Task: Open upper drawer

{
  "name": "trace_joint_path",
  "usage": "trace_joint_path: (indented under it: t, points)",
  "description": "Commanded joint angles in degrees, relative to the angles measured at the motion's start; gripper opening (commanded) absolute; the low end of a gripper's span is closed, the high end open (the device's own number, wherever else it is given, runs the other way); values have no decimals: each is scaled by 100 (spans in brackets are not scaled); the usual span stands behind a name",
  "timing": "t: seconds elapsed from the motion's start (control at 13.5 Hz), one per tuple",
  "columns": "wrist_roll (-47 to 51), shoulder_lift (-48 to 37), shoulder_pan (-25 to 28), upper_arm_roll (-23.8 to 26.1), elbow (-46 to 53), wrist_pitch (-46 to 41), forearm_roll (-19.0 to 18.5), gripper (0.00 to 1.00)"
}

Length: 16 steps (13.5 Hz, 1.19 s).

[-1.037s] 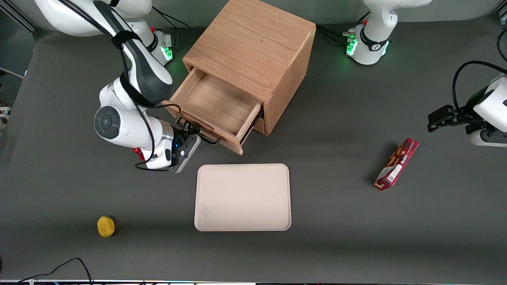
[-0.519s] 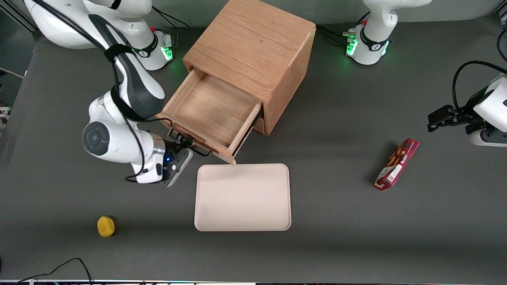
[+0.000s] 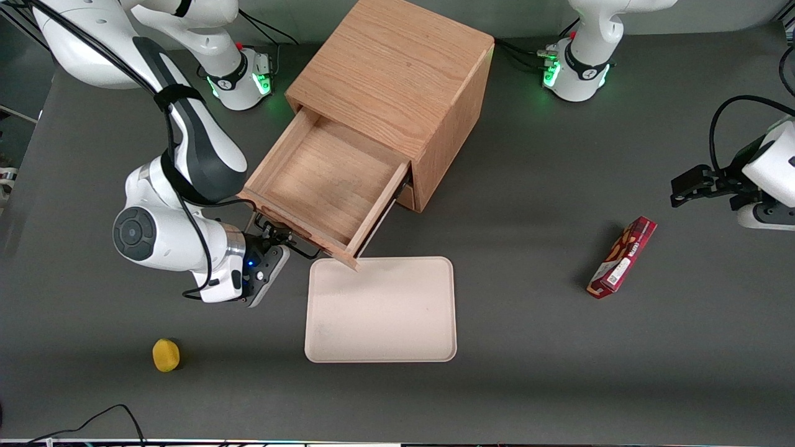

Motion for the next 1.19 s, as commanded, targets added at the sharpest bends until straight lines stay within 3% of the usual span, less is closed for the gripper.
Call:
trace_joint_path:
  t: [0.0, 0.37, 0.59, 0.74, 1.11]
  points:
    - [-145, 195, 79, -166, 475, -253, -88, 100]
    - [197, -113, 88, -114, 624, -885, -9, 100]
    - [329, -157, 79, -96, 1185, -1744, 34, 100]
    - [1020, -375, 62, -105, 1397, -2072, 323, 100]
    - [3270, -1745, 26, -175, 1153, -2713, 290, 100]
